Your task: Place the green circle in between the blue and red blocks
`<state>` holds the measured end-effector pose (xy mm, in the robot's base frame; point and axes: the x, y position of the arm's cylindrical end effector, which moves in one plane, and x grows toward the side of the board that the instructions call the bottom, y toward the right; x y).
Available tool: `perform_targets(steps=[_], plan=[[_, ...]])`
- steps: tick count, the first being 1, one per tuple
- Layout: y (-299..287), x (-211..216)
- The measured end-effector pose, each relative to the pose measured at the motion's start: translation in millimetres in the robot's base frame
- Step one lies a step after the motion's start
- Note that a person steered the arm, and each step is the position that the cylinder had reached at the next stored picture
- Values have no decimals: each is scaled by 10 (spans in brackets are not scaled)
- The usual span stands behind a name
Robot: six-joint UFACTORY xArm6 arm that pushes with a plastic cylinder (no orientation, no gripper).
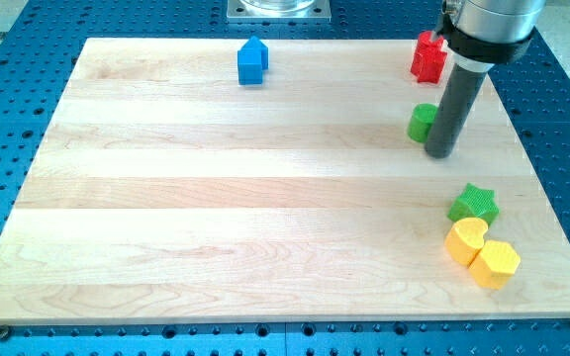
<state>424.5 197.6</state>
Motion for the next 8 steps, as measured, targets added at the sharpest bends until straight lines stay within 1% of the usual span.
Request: perform_targets(steps=[1, 2, 3, 4, 5, 6, 7, 8], plan=[[15, 93], [144, 92], [147, -38], [-26, -246], [-673, -698], [-945, -900], [-707, -646], [-528, -976]])
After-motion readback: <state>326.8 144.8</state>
